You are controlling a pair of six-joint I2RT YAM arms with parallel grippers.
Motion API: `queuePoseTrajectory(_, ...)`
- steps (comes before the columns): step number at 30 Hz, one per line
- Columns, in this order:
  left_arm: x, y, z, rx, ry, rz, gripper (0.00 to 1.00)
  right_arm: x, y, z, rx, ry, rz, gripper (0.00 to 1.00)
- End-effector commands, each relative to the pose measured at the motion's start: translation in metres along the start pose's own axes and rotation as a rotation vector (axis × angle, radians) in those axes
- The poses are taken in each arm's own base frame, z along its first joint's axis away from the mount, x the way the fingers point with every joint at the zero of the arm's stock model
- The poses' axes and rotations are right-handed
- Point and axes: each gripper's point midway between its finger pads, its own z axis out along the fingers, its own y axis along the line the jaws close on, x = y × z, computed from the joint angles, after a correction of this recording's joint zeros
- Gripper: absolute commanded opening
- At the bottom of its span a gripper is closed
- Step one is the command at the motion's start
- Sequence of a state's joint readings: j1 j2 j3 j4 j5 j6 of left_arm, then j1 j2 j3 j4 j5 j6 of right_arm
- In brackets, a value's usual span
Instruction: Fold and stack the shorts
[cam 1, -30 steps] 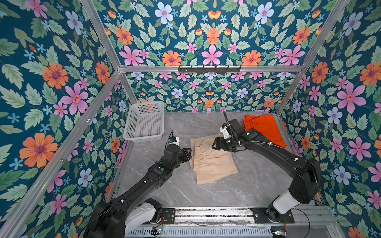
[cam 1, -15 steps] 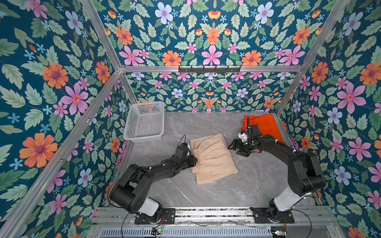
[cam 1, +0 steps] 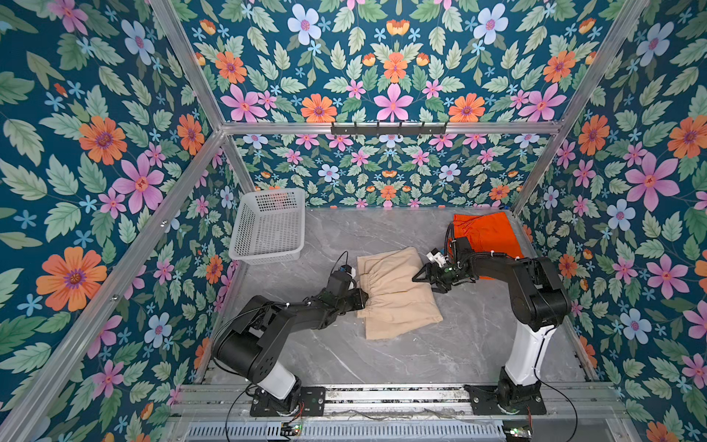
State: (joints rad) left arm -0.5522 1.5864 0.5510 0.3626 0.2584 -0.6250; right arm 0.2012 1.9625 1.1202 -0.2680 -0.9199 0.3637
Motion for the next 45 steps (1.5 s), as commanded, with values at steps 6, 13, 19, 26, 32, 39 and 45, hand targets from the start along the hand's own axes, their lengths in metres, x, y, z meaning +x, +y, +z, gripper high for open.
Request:
queuePoseTrajectory(6, 0.014, 0.015, 0.009, -0.065, 0.07, -0.015, 0.26, 0.011, 0.021, 0.03, -0.106, 0.081, -0.085, 0.66)
queuePoseTrajectory(13, -0.001, 0.005, 0.011, -0.054, 0.047, -0.016, 0.29, -0.004, 0.021, 0.02, 0.01, 0.024, -0.091, 0.23)
queuePoseTrajectory(19, -0.033, -0.018, 0.002, -0.018, -0.023, -0.02, 0.48, -0.028, 0.038, -0.029, 0.205, -0.051, -0.177, 0.09)
queuePoseTrajectory(26, -0.064, -0.039, -0.005, 0.003, -0.075, 0.011, 0.49, -0.058, 0.05, -0.074, 0.467, -0.05, -0.341, 0.08)
queuePoseTrajectory(32, -0.074, -0.043, -0.006, -0.011, -0.082, 0.037, 0.5, -0.094, 0.055, -0.102, 0.598, -0.05, -0.437, 0.08)
queuePoseTrajectory(39, -0.077, -0.042, -0.003, -0.024, -0.083, 0.038, 0.5, -0.129, 0.066, -0.13, 0.615, -0.083, -0.478, 0.08)
queuePoseTrajectory(45, -0.083, -0.043, -0.001, -0.035, -0.089, 0.049, 0.5, -0.142, 0.073, -0.155, 0.625, -0.114, -0.475, 0.08)
